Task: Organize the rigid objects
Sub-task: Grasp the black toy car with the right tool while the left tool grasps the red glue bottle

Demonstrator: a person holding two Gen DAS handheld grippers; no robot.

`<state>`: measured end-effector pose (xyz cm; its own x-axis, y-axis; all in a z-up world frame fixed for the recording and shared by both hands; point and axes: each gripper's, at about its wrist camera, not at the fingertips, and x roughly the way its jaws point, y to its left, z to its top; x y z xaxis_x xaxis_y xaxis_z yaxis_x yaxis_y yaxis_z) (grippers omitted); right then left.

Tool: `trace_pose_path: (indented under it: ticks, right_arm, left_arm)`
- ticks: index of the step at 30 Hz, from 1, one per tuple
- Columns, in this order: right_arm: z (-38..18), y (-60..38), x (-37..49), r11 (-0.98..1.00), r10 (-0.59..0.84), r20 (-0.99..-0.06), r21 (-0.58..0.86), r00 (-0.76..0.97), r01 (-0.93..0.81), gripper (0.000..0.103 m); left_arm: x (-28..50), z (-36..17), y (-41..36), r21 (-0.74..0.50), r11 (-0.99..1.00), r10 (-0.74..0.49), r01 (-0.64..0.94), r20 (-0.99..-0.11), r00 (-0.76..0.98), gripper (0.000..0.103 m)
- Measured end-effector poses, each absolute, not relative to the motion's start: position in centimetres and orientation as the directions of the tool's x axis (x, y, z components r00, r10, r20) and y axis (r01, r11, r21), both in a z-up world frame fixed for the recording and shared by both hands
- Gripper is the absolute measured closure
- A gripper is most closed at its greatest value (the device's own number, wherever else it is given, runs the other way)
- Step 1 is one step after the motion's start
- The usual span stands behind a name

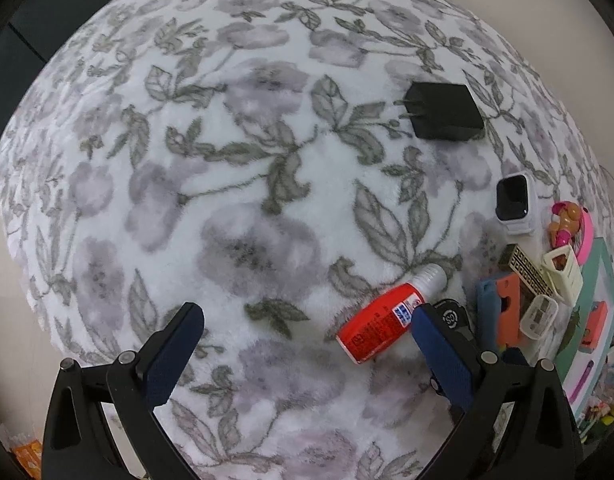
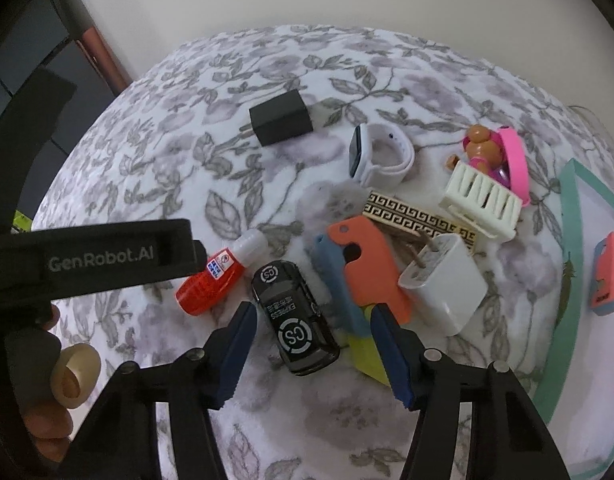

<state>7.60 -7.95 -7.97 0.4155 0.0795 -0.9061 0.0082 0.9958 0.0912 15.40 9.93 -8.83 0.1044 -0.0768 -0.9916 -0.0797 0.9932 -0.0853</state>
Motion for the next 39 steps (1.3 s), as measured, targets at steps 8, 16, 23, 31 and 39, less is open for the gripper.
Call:
trace_pose_path:
  ticks: [8,16,23,31,39]
  right_arm:
    - [-8.2,-6.5,7.7,0.995,0.097,-0.904,0.080,0.416,-0.058,0.052]
    - [-8.9,-6.4,7.6,0.997,0.073,-0.916,0.055,0.393,-0.057,0.067]
    - [-8.9,-7.2,7.3,0.996,0.093,-0.921,0.085,0.377,-0.038,0.067]
    - [-8.9,-7.8,6.9,0.993,0.115,-0.926,0.115,0.360,-0.019,0.067]
    - [-9.0,-8.0,7.0,0.990,0.134,-0.922,0.141,0.363,-0.007,0.067]
  left_arm:
    - [15.3,-9.4,9.1,-0.094,0.995,-0.090,-0.040,-0.992,0.094,0.000]
    - [15.2,-9.7,7.6,-0.089,0.996,-0.090,0.017,-0.990,0.108,0.000]
    - [15.4,-9.6,4.9,-0.069,0.993,-0.080,0.096,-0.990,0.116,0.022]
    - [14.8,-10.3,1.7,-0.082,0.985,-0.099,0.152,-0.989,0.111,0.049]
    - [14.2,-11.1,-0.6,-0.041,0.984,-0.065,0.173,-0.989,0.132,0.079]
